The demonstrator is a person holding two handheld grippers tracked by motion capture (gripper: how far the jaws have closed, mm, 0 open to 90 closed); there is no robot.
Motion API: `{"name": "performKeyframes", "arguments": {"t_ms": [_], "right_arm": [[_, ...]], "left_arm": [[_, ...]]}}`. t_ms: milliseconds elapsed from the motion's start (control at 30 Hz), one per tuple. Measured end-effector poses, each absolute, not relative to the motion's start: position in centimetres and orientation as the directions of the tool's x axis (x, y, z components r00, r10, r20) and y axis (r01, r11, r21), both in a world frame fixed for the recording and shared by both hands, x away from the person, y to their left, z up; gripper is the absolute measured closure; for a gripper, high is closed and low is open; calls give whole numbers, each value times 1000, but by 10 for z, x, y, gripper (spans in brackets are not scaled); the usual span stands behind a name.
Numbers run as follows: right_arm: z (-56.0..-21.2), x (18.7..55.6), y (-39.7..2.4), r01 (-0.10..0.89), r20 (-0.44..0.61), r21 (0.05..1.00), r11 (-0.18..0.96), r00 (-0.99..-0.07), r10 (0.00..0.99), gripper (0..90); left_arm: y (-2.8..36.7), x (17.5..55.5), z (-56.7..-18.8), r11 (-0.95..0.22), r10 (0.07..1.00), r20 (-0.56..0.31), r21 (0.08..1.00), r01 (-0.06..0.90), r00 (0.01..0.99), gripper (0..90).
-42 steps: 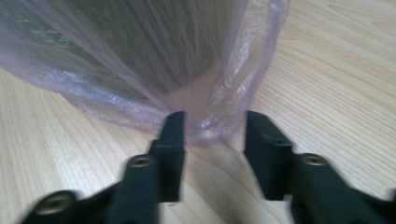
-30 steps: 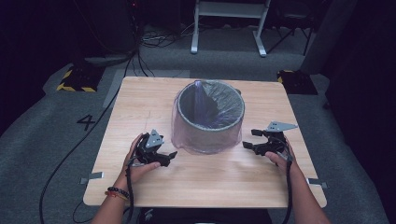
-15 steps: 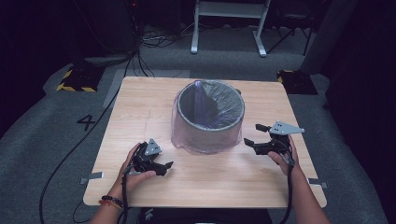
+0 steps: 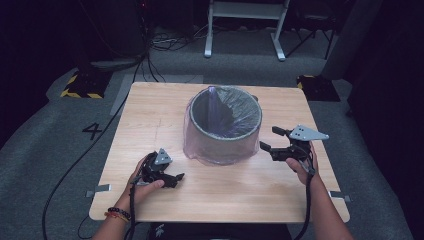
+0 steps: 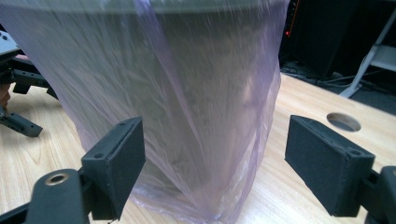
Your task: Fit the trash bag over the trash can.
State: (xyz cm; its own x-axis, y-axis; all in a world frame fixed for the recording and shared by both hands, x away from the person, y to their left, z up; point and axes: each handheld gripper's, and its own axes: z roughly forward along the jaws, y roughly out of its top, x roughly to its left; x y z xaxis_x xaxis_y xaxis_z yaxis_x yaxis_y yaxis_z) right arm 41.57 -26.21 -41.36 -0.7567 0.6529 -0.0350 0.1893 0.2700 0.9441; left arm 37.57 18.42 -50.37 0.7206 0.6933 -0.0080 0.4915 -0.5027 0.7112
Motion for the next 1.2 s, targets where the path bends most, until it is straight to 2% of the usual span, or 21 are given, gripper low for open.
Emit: {"name": "performKeyframes", "arguments": {"t_ms": [267,800,1200], "right_arm": [[-386,412,-260,144,-78,949,282,-756,650,185],[-339,422,-237,107,-96,955,278,-774,626,172],[-327,442,-221,129,-85,947,296,-784,615,164]], "left_arm": [[183,376,-504,-499,697,-9,712,494,717,138],[183,376,-504,-504,693,-5,711,490,721,134],[183,376,-504,-508,687,-6,711,486,726,137]]}}
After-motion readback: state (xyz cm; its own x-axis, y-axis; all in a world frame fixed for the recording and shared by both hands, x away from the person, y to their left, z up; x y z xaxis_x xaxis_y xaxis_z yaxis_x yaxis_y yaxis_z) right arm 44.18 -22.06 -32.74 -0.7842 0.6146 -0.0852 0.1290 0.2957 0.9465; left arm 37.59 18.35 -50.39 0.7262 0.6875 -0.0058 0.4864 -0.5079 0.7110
